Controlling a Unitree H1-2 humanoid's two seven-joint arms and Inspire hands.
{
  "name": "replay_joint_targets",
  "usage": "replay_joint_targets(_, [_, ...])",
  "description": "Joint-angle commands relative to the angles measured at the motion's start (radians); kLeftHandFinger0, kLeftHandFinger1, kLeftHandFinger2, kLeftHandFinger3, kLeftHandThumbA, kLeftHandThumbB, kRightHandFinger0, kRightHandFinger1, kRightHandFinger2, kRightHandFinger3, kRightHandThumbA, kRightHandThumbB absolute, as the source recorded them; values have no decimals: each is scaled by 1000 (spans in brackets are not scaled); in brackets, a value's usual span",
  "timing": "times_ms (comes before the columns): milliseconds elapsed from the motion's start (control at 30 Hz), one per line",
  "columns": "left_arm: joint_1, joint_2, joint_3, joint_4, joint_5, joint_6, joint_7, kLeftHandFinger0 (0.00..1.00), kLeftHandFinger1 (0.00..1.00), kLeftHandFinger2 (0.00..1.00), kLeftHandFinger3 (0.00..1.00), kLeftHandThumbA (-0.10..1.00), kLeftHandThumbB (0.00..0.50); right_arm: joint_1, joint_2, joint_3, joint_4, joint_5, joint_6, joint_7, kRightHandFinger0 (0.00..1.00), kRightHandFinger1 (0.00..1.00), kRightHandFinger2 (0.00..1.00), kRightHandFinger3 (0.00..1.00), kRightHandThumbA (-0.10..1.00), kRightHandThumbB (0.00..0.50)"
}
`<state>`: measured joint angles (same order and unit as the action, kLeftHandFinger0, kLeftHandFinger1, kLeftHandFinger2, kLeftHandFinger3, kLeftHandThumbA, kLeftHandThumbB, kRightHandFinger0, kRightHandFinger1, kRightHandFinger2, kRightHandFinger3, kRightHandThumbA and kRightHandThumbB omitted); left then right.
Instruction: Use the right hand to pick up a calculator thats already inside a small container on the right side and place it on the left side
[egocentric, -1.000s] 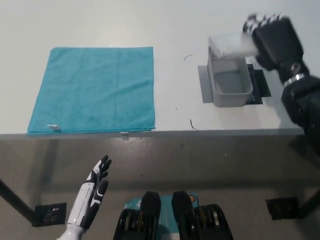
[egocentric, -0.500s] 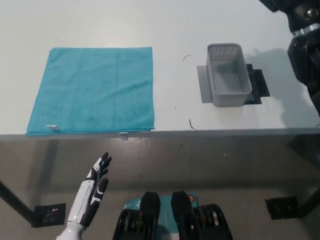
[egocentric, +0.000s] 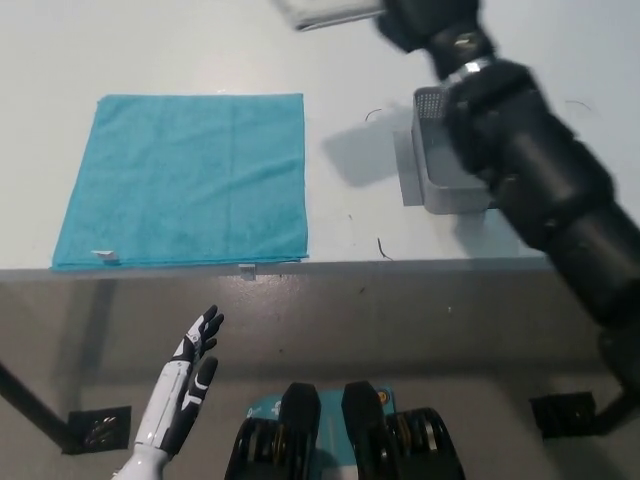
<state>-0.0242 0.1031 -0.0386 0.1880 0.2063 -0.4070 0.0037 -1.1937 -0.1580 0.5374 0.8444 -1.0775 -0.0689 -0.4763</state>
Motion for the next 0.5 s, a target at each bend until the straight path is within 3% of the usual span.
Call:
replay_joint_targets(0, [1, 10, -2, -20, 1, -33, 7, 1000, 1000, 1000, 1000, 1000, 42, -141, 83, 22, 78, 3, 10, -72, 0, 230, 629, 632, -100, 228])
replay_joint_targets(100, [4, 10, -6, -27, -4, -26, 2, 1000, 1000, 1000, 1000, 1000, 52, -177, 154, 27, 186, 32, -19, -114, 0, 156, 567, 578, -100, 251])
replay_joint_targets(167, [7, 12, -8, -28, -5, -28, 2, 1000, 1000, 1000, 1000, 1000, 37, -199, 190, 27, 241, 51, -32, -115, 2, 172, 601, 626, -100, 255])
replay_joint_targets(267, [8, 11, -8, -29, -8, -29, 3, 1000, 1000, 1000, 1000, 1000, 33, -233, 244, 29, 326, 65, -45, -153, 0, 89, 535, 530, -100, 274])
replay_joint_targets(300, [7, 12, -9, -26, -9, -35, 3, 1000, 1000, 1000, 1000, 1000, 22, -247, 267, 29, 367, 73, -51, -167, 0, 15, 473, 456, -100, 276])
replay_joint_targets(400, [12, 10, -9, -28, -5, -27, 5, 1000, 1000, 1000, 1000, 1000, 30, -271, 317, 30, 442, 90, -37, -173, 0, 0, 439, 385, -100, 275])
replay_joint_targets(433, [14, 10, -10, -35, -6, -21, 2, 1000, 1000, 1000, 1000, 1000, 30, -277, 333, 21, 460, 105, -28, -157, 0, 0, 447, 413, -100, 283])
replay_joint_targets(467, [15, 10, -11, -37, -5, -19, 1, 1000, 1000, 1000, 1000, 1000, 33, -281, 342, 15, 471, 116, -27, -144, 0, 0, 442, 334, -100, 293])
